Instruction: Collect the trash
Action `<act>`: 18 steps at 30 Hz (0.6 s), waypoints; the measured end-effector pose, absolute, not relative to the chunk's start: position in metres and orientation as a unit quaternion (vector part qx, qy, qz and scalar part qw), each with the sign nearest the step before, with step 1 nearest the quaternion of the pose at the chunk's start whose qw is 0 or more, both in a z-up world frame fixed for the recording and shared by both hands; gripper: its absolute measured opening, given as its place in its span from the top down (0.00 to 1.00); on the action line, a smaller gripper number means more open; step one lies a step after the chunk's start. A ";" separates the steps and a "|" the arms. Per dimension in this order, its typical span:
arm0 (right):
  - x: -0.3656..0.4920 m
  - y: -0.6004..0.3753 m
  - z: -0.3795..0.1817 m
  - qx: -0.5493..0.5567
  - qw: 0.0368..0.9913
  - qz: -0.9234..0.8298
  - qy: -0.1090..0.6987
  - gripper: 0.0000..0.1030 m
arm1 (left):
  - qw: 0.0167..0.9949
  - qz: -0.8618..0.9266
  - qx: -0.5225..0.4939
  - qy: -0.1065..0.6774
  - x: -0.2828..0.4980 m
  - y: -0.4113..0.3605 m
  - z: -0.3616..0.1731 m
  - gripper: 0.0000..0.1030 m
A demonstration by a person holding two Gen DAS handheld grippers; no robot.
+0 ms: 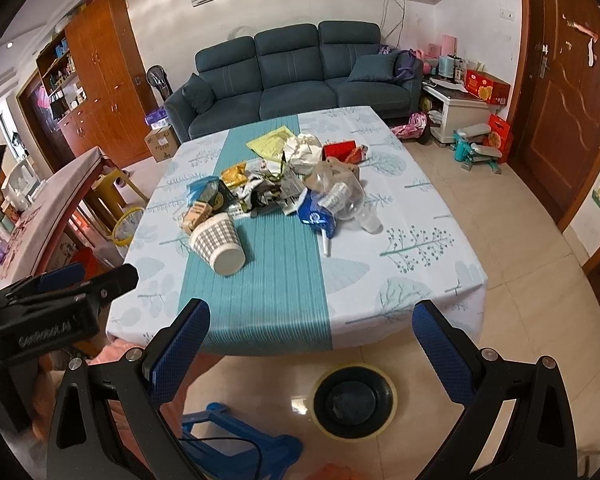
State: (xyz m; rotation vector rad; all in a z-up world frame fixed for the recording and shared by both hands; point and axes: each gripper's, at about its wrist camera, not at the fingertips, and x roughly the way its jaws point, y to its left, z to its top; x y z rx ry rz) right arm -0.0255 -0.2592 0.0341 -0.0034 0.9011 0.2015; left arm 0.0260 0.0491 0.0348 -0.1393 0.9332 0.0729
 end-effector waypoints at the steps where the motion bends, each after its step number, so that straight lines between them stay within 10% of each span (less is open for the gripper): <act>1: -0.023 -0.257 0.034 -0.001 0.896 0.097 0.434 0.01 | 0.891 0.035 -0.066 0.448 0.030 0.052 0.035 0.13; 18: 0.041 -0.198 0.038 0.053 0.906 0.077 0.413 0.01 | 0.917 -0.070 0.009 0.392 0.084 0.136 0.062 0.13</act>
